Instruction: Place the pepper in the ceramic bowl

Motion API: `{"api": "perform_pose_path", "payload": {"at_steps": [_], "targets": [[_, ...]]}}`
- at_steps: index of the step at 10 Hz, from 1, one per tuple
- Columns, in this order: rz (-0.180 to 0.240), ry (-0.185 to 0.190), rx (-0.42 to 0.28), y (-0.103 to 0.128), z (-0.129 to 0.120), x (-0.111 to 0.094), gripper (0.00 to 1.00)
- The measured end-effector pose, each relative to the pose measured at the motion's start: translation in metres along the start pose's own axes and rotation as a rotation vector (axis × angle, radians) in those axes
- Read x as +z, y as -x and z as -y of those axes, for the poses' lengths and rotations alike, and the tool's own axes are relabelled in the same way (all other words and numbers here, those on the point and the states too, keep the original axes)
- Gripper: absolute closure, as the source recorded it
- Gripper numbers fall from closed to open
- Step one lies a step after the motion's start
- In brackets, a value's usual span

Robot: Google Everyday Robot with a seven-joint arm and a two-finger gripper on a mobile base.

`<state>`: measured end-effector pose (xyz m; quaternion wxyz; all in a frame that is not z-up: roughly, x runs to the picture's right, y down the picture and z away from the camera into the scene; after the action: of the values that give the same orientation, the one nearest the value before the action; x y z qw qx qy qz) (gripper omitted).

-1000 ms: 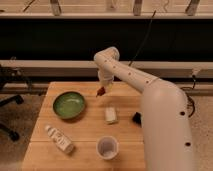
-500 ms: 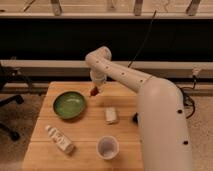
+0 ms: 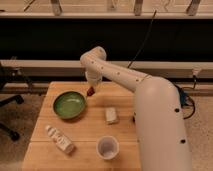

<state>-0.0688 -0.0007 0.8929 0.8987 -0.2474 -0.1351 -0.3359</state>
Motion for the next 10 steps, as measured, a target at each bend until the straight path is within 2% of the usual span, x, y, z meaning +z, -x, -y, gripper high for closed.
{"api": "perform_pose_path", "payload": {"at_steps": [4,10], "targets": [[0.003,-0.002,-0.058,0.019,0.012,0.001,1.0],[0.01,0.007,-0.126,0.04,0.015,0.003,1.0]]}}
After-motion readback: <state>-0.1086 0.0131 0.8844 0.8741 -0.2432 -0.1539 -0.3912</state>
